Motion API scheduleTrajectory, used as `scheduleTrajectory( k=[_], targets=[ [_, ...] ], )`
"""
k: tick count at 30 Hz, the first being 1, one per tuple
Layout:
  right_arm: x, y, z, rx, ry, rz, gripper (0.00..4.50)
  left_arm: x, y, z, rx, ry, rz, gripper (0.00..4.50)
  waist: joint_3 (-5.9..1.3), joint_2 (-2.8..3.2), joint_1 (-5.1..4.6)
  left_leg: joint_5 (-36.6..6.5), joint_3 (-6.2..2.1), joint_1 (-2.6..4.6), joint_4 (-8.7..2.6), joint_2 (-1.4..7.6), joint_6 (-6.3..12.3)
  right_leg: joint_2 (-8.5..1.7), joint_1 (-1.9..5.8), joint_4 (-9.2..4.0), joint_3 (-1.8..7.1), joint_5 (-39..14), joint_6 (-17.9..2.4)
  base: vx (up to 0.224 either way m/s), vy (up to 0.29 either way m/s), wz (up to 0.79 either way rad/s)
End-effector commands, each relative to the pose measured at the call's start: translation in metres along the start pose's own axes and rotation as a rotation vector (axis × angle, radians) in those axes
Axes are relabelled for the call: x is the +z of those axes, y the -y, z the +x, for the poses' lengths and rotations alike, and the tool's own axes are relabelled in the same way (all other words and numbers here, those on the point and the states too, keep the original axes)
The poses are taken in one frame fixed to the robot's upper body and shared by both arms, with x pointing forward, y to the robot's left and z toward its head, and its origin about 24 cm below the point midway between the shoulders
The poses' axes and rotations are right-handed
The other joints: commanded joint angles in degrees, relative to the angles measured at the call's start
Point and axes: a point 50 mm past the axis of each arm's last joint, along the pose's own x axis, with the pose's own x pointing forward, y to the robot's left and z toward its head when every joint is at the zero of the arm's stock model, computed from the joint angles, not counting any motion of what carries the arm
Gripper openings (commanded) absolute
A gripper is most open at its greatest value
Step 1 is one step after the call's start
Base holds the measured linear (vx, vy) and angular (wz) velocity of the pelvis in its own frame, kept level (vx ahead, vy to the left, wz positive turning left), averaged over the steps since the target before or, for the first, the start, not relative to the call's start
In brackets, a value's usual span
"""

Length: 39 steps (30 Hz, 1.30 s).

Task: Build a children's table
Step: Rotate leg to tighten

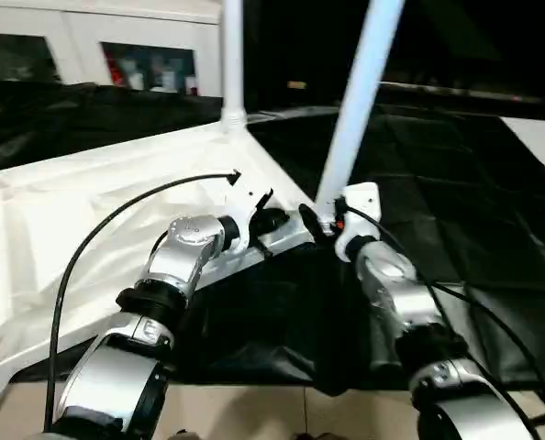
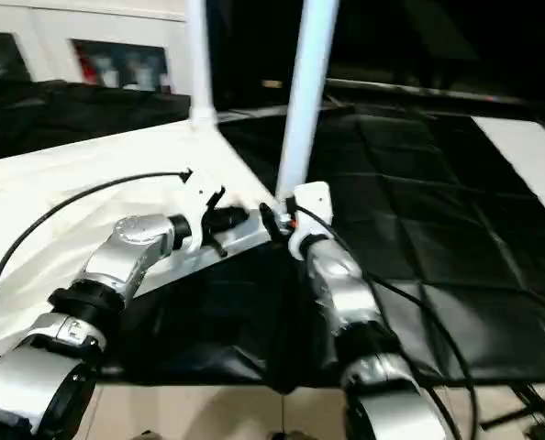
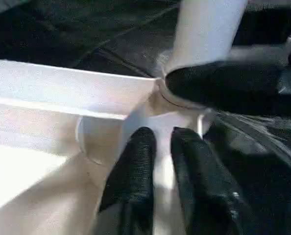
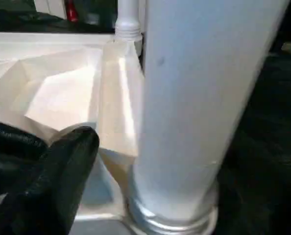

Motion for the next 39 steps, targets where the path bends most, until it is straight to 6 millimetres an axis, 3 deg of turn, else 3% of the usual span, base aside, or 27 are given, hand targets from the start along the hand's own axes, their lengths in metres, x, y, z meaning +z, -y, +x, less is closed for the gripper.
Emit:
scheduleTrajectory(
  k=[1,5,6,8,9,12,16,23,34,39],
  targets=[
    [0.005,0.009,-0.005,-0.001,0.013,-0.013,4.50,0.004,0.003,0.003,-0.031,-0.017,0.016,0.99,-4.20,0.55,0.03,-10.8,0.07,0.12,-4.14,1.09,2.45,-3.04,3.88,-3.59,3.05,-13.6,-10.6,0.000,0.000,0.00],
    [0.004,0.024,-0.024,0.037,-0.030,-0.046,4.50,-0.001,0.006,0.008,-0.052,-0.060,-0.025,1.32,-4.20,0.42,0.54,-10.8,-0.01,-0.02,-4.08,0.97,2.44,-3.07,4.02,-3.97,3.03,-16.2,-8.6,0.000,0.000,0.00],
    [0.004,0.024,-0.026,0.044,-0.036,-0.047,4.50,-0.001,0.006,0.009,-0.051,-0.061,-0.026,1.43,-4.20,0.64,0.62,-10.7,-0.04,-0.08,-4.09,0.96,2.49,-3.10,4.03,-4.05,3.00,-16.3,-8.5,0.000,0.000,0.00],
    [0.001,0.028,-0.031,0.051,-0.052,-0.066,4.50,-0.002,0.006,0.010,-0.039,-0.078,-0.024,1.63,-4.13,0.40,0.54,-11.2,0.00,-0.17,-4.04,0.87,2.45,-3.01,3.95,-4.42,2.89,-17.7,-7.9,0.000,0.000,0.00],
    [0.001,0.029,-0.033,0.050,-0.059,-0.068,4.50,-0.002,0.006,0.011,-0.040,-0.085,-0.039,1.63,-4.25,0.71,0.59,-11.3,-0.06,-0.05,-4.00,0.87,2.36,-3.10,3.91,-4.33,2.89,-17.7,-8.0,0.000,0.000,0.00],
    [0.000,0.033,-0.037,0.040,-0.072,-0.073,4.50,-0.002,0.006,0.012,-0.041,-0.095,-0.069,2.00,-4.13,0.57,0.54,-11.3,-0.02,-0.16,-3.96,0.81,2.44,-2.99,3.86,-4.59,2.81,-18.2,-8.1,0.000,0.000,0.00],
    [0.001,0.033,-0.039,0.043,-0.086,-0.073,4.50,-0.010,0.003,0.012,-0.034,-0.171,-0.026,2.00,-4.18,0.64,0.47,-11.1,-0.16,-0.29,-4.02,0.77,2.70,-2.92,3.95,-4.51,2.74,-18.2,-7.8,0.000,0.000,0.00],
    [0.003,0.031,-0.038,0.055,-0.089,-0.076,4.50,-0.010,0.003,0.008,-0.080,-0.222,-0.082,2.00,-4.16,0.80,0.58,-11.5,-0.19,-0.15,-4.08,0.95,2.43,-3.13,3.90,-4.42,2.74,-17.6,-9.0,0.000,0.000,0.00],
    [0.005,0.033,-0.036,0.059,-0.099,-0.090,4.50,-0.015,0.005,0.001,-0.164,-0.319,-0.056,1.10,-4.13,1.11,0.64,-11.4,-0.22,-0.06,-4.21,1.11,2.06,-3.22,3.88,-4.25,2.86,-16.1,-10.0,0.000,0.000,0.00],
    [0.006,0.034,-0.035,0.056,-0.098,-0.092,4.50,-0.013,0.003,0.001,-0.147,-0.327,-0.036,0.79,-4.07,1.10,0.76,-11.9,-0.15,-0.04,-4.17,0.94,2.04,-3.21,3.89,-4.57,2.82,-18.1,-9.2,0.000,0.000,0.00]
  ],
)
